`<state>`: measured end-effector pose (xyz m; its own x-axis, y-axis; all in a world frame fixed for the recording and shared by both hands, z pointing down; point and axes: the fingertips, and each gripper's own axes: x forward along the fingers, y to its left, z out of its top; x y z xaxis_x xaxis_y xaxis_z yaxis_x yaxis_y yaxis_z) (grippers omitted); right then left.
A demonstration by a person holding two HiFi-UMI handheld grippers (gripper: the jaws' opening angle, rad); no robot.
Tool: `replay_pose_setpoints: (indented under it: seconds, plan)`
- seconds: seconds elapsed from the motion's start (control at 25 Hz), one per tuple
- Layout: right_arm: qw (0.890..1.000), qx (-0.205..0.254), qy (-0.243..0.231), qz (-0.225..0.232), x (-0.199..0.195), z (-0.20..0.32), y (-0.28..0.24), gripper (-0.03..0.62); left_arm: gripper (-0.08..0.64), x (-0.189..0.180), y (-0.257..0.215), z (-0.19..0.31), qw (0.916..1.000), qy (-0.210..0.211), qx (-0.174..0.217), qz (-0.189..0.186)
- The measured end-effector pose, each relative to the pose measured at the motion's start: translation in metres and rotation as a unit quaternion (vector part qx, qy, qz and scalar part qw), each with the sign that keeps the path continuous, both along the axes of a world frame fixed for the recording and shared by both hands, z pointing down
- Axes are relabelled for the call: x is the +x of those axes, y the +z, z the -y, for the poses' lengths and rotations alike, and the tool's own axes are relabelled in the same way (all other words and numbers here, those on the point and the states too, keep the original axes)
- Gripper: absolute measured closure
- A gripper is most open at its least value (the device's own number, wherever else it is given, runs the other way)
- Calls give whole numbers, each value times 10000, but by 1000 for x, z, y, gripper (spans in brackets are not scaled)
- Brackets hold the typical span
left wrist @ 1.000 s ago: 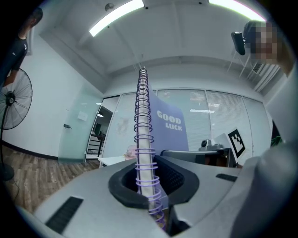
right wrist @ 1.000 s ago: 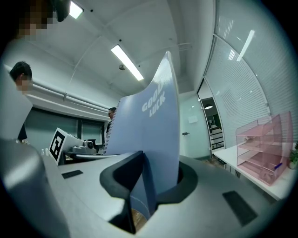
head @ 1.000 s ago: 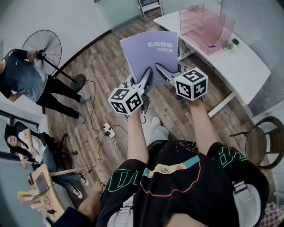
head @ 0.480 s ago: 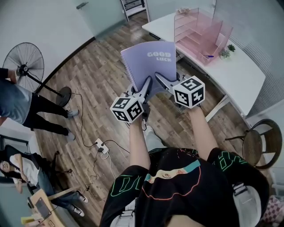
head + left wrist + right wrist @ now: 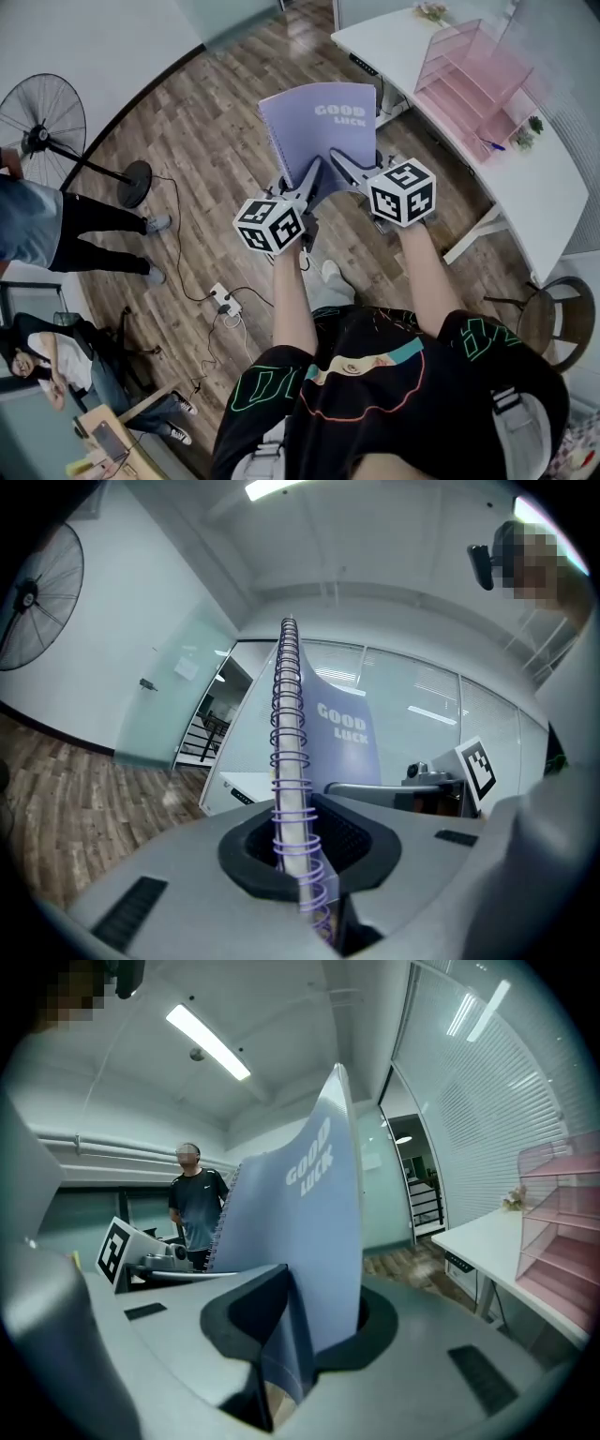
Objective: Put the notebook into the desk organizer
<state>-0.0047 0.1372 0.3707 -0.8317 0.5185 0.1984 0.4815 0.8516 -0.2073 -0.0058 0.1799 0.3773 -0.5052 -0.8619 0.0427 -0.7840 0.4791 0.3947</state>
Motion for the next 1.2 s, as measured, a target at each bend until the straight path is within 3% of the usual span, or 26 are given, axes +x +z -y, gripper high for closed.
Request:
replay_pose_setpoints:
  seconds: [0.36,0.68,1.2]
  plan:
    - [9995,280,-151,-34,-100,-37,-2,520,517,-100,1,-37,9993,-129,329,-104]
    - [9989,439,-57,-170,-133,-26,3,520,517,-133,8,-25,9983,9,518,-260]
    - [9994,200,-134,-235,-191,4,8,520,518,-191,11,5,9985,71,351,-411]
